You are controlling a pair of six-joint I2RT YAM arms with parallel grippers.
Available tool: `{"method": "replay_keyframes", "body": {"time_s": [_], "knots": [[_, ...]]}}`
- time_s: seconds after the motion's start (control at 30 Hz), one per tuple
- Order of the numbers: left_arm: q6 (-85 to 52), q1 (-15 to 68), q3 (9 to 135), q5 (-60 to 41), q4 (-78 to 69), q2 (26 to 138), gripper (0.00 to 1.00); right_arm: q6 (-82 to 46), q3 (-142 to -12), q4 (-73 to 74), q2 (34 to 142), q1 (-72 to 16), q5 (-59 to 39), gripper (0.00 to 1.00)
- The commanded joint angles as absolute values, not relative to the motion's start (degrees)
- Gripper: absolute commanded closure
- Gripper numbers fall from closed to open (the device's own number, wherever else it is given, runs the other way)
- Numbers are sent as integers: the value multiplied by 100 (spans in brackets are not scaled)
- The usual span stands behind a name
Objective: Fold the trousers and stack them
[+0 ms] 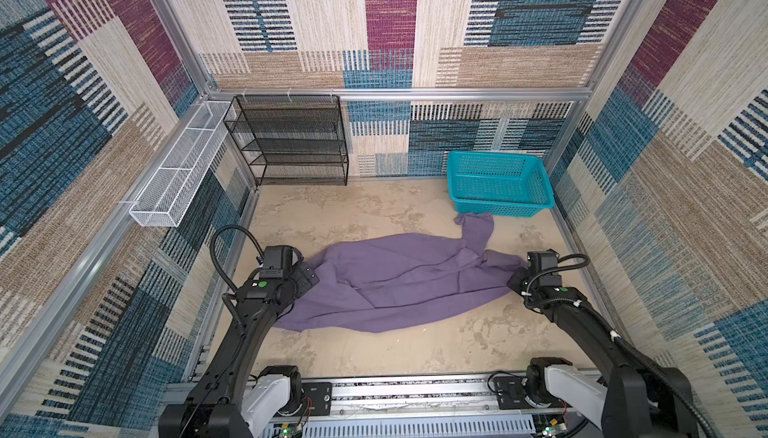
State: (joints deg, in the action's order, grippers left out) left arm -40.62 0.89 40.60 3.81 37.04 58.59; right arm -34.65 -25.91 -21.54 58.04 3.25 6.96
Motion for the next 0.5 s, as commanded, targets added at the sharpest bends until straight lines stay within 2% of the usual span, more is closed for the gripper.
{"method": "replay_keyframes", "body": {"time_s": [0.0, 0.13, 0.23, 0.27, 0.37, 0.4, 0.47], "knots": [[-4202, 92, 4057, 268, 3505, 5914, 1, -3755, -2517, -2479, 5508, 457, 514, 76], [-4277, 88, 4095, 482, 3538, 5845, 1, -3572, -2811, -2417, 5295, 457, 510, 44], [-4289, 88, 4157, 386, 3424, 5839, 2, -3261, -3356, -2400, 5587, 328, -3, 43], [-4273, 88, 4202, 206, 3391, 5889, 11, -3195, -3642, -2492, 5774, 59, 62, 41], [-4249, 159, 4242, -359, 3234, 6099, 45, -3046, -4353, -2539, 6159, -1410, 990, 37], [-4232, 229, 4173, -630, 3008, 6163, 53, -2986, -4590, -2538, 6383, -1811, 1069, 34], [-4129, 487, 4022, -938, 2642, 6345, 55, -2912, -4974, -2547, 6840, -2271, 985, 30]]}}
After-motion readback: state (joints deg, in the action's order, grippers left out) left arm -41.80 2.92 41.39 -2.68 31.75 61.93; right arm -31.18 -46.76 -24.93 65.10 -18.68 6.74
